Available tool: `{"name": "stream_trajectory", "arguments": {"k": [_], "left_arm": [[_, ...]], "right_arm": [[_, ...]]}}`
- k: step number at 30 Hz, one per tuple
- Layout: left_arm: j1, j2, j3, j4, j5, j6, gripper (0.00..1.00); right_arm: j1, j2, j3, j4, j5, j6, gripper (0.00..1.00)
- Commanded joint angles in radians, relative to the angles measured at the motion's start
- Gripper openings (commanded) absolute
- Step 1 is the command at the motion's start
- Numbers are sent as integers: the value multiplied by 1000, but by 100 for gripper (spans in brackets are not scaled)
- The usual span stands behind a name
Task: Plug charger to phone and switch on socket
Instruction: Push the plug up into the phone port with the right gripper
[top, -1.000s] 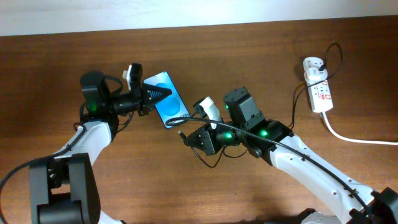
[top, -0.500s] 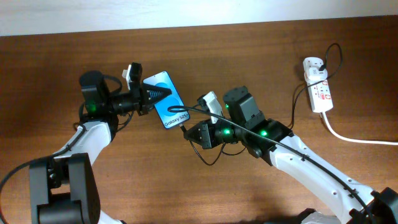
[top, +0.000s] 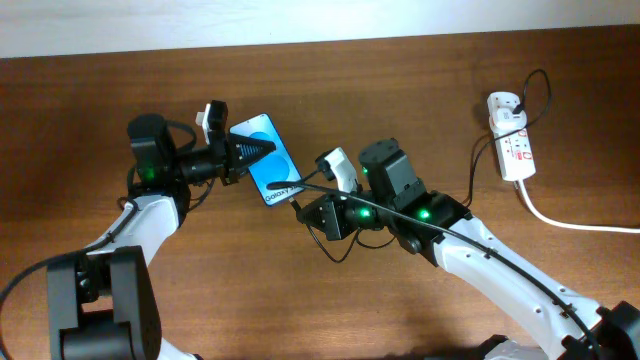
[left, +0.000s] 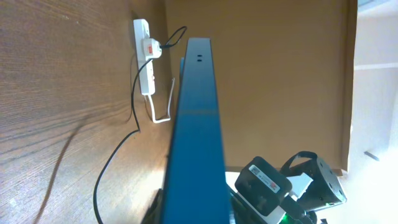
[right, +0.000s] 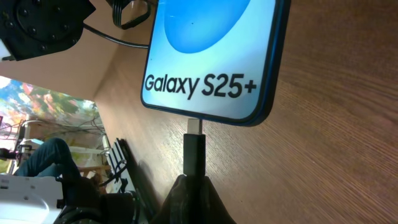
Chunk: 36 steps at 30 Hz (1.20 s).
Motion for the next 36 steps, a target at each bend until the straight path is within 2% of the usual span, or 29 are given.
{"name": "stream_trajectory", "arguments": {"k": [1, 9, 18, 24, 36], "left_arm": [[-19, -18, 2, 4, -3, 16, 0], [-32, -18, 2, 5, 11, 17, 0], [-39, -18, 2, 5, 104, 42, 0], [-99, -18, 2, 5, 93, 55, 0], [-127, -18, -2, 12, 185, 104, 0]], "right_arm": [[3, -10, 6, 8, 13, -14, 4], [3, -10, 6, 9, 25, -14, 4], [3, -10, 6, 124, 35, -14, 5], [3, -9, 6, 165, 109, -13, 4], [2, -9, 15, 393, 139, -13, 4]]}}
